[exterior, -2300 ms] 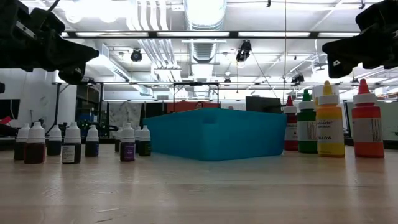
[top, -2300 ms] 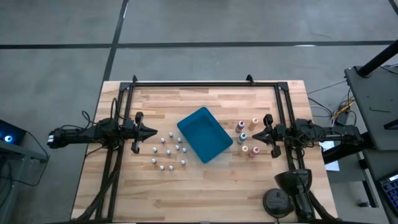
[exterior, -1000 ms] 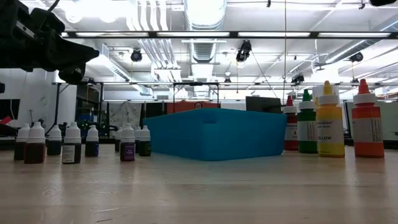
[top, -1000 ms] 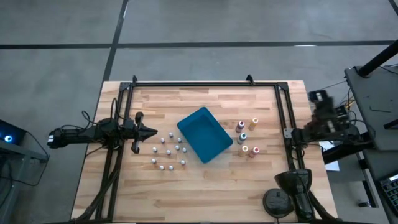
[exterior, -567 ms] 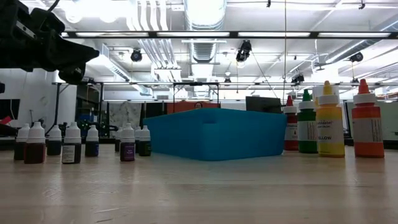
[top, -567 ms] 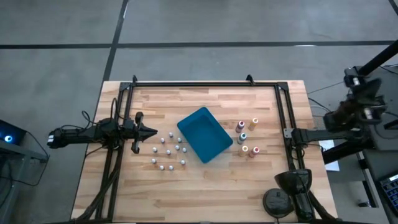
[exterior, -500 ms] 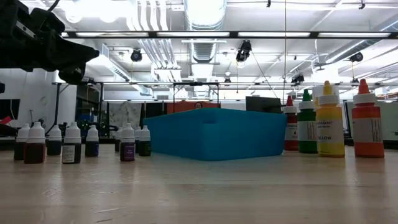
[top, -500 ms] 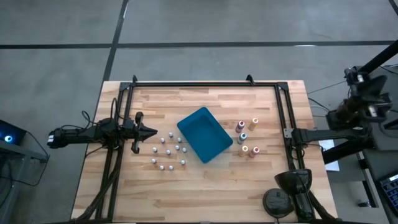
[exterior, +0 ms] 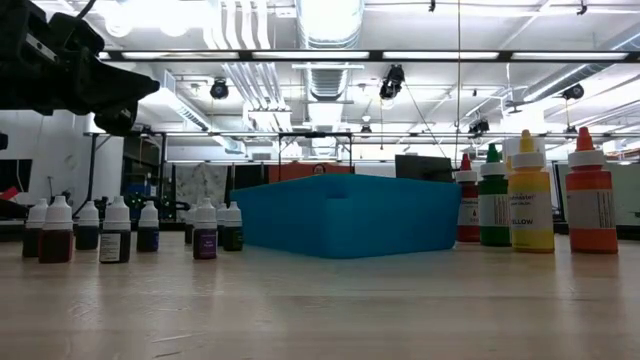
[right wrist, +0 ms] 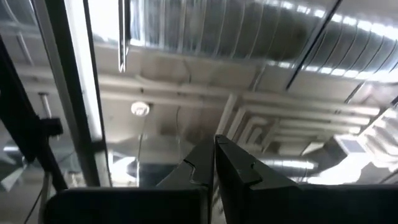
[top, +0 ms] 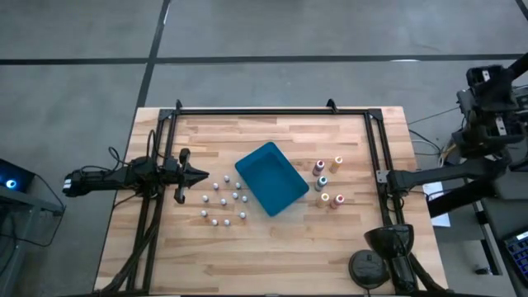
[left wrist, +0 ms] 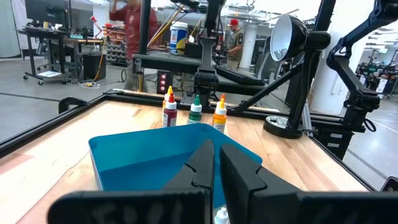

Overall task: Pick & Place food coloring
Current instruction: Put the yellow food coloring bottle into the blue bin

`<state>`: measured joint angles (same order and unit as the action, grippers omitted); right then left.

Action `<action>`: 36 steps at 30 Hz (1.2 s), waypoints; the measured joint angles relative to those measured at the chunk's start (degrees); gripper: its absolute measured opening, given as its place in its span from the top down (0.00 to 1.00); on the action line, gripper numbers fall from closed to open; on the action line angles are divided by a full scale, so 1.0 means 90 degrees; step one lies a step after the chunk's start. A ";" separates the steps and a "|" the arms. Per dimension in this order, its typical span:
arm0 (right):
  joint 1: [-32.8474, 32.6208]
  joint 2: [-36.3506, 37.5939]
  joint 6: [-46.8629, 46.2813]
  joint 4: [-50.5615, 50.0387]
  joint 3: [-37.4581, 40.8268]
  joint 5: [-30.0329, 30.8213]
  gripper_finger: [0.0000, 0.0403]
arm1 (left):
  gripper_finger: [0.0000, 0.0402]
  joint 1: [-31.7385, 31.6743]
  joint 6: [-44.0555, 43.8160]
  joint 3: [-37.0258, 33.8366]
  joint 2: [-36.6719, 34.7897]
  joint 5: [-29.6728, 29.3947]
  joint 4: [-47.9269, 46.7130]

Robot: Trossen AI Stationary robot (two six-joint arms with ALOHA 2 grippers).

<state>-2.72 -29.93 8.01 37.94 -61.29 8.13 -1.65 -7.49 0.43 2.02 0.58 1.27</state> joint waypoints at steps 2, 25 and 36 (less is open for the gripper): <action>0.0000 -0.0221 -0.0195 -0.0447 -0.0351 0.0008 0.98 | 1.00 -0.0001 0.0000 -0.0002 0.0000 0.0001 0.0000; 0.0002 -0.1808 -0.1212 -0.7187 -0.3152 0.0123 0.98 | 1.00 0.0000 0.0000 0.0000 0.0002 0.0002 -0.0002; 0.0000 -0.1950 -0.1226 -0.8412 -0.3139 0.0121 0.98 | 1.00 -0.0002 0.0000 -0.0002 0.0000 0.0000 -0.0002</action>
<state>-2.72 -47.47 -3.03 -37.76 -89.54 9.21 -1.67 -7.49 0.41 2.02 0.58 1.26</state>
